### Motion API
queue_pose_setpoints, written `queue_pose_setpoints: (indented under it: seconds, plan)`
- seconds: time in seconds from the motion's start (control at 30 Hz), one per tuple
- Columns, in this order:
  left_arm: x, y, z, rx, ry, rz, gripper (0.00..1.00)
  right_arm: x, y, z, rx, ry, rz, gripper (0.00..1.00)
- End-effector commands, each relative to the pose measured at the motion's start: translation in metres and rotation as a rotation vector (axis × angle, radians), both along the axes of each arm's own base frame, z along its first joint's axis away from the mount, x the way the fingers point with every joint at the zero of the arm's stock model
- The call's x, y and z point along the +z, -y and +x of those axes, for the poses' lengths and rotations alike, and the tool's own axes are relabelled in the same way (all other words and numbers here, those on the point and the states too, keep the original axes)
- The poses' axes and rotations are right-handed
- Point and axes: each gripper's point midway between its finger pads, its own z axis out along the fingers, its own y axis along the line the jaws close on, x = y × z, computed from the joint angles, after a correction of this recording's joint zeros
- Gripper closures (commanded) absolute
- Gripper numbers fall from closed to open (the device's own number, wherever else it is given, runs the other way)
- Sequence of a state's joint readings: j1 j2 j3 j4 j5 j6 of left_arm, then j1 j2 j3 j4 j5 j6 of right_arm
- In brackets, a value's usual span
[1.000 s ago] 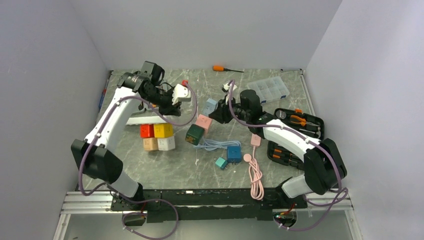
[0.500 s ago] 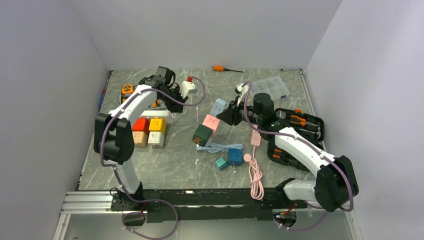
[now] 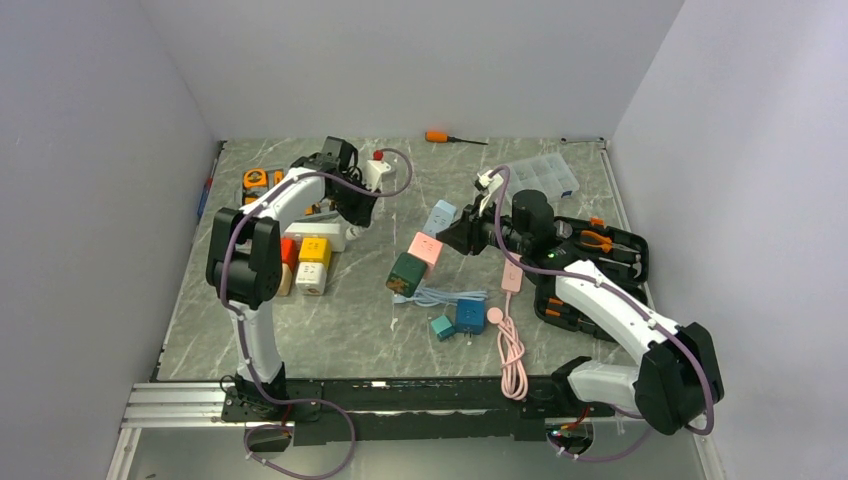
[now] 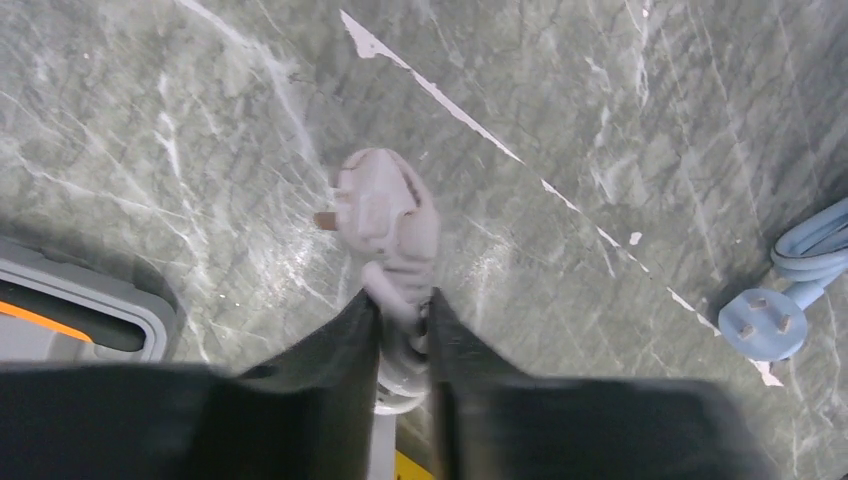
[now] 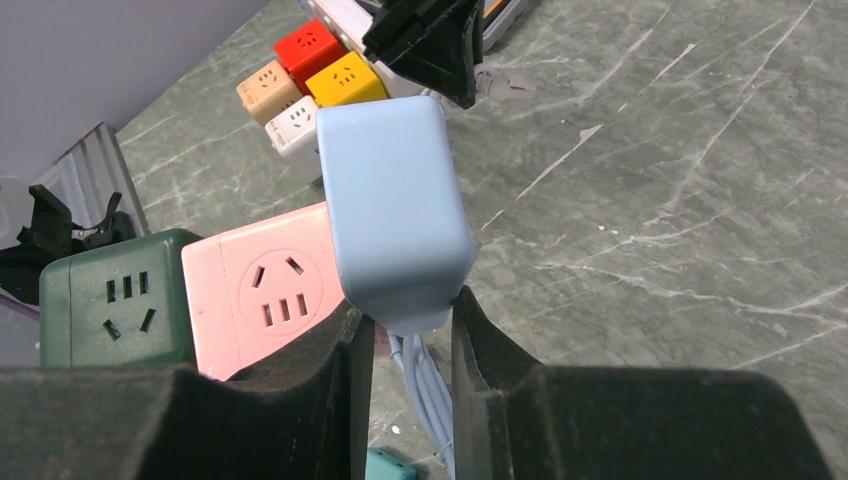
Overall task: Pull the plug off the socket
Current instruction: Place the socket at the center of the board, then remove the plug from the socket.
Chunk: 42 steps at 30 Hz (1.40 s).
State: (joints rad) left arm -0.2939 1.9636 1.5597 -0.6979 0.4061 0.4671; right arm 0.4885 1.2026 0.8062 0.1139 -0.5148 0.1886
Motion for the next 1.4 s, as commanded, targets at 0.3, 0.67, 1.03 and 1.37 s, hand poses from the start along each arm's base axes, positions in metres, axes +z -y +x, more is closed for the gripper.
queue_pose_setpoints:
  seconds: [0.3,0.67,1.03,1.37]
  plan:
    - [0.122,0.012,-0.012,-0.073,0.107,-0.251,0.01,0.037,-0.001,0.0,0.005,0.068,0.055,1.0]
    - [0.265,-0.004,-0.119,-0.388,0.505,-0.285,0.01,0.069,-0.006,0.005,0.021,0.113,0.071,1.0]
    - [0.237,0.0,-0.167,-0.744,1.13,0.041,0.01,0.096,-0.022,-0.008,0.126,0.08,0.179,1.0]
    - [0.225,0.037,-0.192,-1.002,1.531,0.029,0.01,0.118,-0.039,-0.029,0.288,0.046,0.308,1.0]
